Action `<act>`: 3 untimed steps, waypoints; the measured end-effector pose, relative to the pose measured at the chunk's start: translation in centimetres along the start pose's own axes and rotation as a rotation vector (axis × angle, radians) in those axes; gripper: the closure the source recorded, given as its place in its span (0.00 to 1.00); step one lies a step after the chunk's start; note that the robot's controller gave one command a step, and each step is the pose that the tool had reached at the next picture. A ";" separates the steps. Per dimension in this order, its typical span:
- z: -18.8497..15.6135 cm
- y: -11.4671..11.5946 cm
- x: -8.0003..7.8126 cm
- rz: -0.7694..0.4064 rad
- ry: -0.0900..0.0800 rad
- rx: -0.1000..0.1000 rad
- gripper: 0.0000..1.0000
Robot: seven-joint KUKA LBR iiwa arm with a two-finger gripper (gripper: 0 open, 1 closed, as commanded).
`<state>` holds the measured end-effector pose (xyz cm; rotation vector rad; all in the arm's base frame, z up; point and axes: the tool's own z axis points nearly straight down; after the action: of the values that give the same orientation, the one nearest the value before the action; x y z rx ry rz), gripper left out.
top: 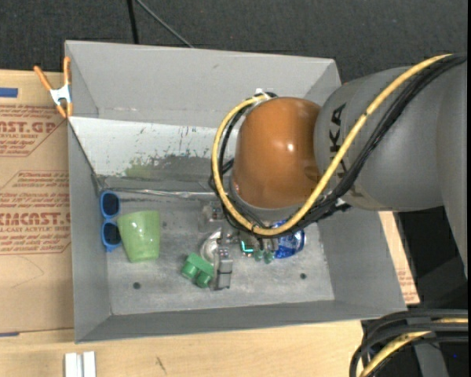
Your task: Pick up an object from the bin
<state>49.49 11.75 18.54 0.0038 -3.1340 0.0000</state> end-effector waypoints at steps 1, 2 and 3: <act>11.8 -1.6 -0.2 0.083 -0.008 -0.002 0.00; 8.4 0.0 -0.1 0.117 -0.010 -0.003 0.00; 8.6 -1.6 0.1 0.264 -0.006 -0.001 0.00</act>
Offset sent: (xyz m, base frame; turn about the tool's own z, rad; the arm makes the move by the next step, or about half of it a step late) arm 0.0017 -0.0171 -0.1154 0.0838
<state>49.35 10.14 9.92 -0.4101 -3.1133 0.0000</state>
